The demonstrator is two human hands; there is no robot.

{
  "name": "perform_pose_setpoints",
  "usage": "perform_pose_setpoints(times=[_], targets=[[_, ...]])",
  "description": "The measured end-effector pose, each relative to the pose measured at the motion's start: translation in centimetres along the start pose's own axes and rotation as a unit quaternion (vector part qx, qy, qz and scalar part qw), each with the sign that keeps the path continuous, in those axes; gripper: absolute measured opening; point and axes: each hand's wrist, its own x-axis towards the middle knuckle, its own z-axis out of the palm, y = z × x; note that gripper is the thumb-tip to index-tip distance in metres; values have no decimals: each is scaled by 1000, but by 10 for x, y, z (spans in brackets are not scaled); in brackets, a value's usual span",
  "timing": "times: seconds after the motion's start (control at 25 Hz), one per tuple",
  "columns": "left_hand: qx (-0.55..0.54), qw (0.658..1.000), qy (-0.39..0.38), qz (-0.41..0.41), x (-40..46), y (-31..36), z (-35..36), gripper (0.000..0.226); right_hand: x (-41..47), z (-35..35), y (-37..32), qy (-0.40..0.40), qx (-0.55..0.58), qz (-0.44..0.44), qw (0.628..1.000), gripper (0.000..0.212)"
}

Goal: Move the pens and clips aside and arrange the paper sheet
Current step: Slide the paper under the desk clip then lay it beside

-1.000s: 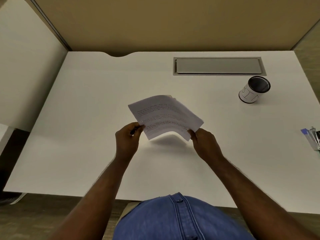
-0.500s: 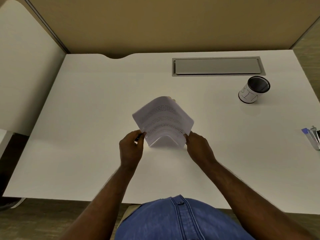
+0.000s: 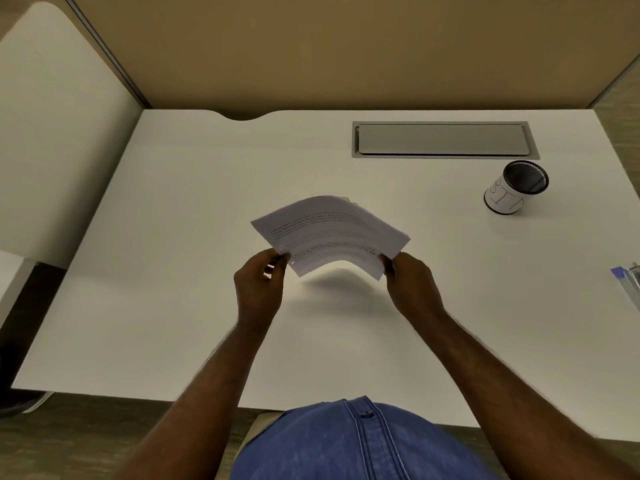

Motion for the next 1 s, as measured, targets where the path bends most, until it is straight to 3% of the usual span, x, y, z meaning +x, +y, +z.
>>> perform_pose_setpoints(times=[0.24, 0.44, 0.76, 1.0], targets=[[-20, 1000, 7, -16, 9, 0, -10, 11, 12, -10, -9, 38, 42, 29, 998, 19], [-150, 982, -71, -86, 31, 2, -26, 17, 40, -17, -30, 33, 105, 24, 994, 18], [-208, 955, -92, -192, 77, -41, -60, 9, 80, 22, -75, -98, 178, 127, 971, 17], [-86, 965, -67, -237, 102, -122, -117, 15, 72, 115, -133, -227, 216, 239, 919, 25]])
